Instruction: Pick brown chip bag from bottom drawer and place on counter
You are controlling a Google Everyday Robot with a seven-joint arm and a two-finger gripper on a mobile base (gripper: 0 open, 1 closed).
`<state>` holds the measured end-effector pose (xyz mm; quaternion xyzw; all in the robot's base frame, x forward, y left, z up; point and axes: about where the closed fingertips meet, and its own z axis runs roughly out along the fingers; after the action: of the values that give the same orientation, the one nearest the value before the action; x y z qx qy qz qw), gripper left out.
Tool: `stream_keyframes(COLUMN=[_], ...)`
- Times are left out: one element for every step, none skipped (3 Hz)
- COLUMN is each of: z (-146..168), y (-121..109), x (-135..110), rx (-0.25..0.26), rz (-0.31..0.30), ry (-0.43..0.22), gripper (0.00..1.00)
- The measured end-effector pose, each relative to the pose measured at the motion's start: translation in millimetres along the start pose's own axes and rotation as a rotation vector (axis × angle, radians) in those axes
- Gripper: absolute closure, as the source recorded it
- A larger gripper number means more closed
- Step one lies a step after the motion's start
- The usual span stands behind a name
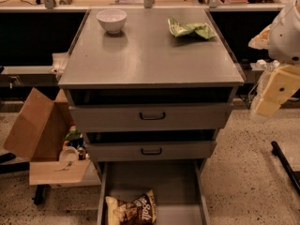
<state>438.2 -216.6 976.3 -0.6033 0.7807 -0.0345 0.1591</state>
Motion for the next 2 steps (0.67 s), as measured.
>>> stream_keyframes(z=[-0.3, 39.5], y=[0.2, 21.6], x=[-0.8, 8.3], rx=[0.004, -0.035], rz=[-0.001, 0.027], ry=[-0.003, -0.030], gripper=[0.00, 0.00])
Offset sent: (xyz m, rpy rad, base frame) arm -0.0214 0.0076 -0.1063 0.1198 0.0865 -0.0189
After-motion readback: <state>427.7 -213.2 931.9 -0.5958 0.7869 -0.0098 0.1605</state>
